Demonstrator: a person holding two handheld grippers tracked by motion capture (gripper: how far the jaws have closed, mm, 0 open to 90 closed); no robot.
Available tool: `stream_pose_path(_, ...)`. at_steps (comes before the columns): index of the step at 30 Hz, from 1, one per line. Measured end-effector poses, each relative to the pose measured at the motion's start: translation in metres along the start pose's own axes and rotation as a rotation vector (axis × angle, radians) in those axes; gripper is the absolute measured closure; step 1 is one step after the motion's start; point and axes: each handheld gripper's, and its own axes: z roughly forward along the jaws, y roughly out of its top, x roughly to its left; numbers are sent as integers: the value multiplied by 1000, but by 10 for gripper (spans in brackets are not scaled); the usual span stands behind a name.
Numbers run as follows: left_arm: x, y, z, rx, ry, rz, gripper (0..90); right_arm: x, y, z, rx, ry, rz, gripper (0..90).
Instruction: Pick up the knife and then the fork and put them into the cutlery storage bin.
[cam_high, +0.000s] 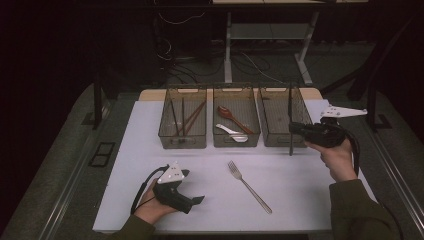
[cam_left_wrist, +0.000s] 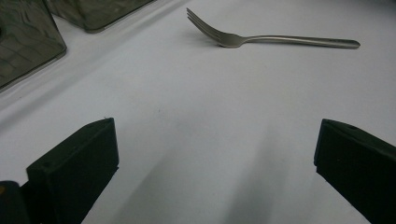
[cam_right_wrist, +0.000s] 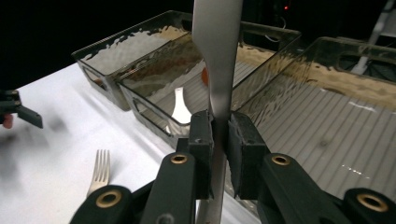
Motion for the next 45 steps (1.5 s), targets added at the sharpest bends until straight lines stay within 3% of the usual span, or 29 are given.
stream_pose_path(12,1,0,0,2,3,-2,0,-10,16,-9,-51,-59,-8,800)
stream_pose_path(26,1,-1,0,-3,1,-6,0,-38,36,-9,-73,-136,29,800)
stream_pose_path(36,3,-1,-1,-5,3,-8,0,-61,41,7,-20,-204,39,800)
stream_pose_path(45,6,-1,-2,-16,3,-12,0,-72,33,26,93,-249,19,800)
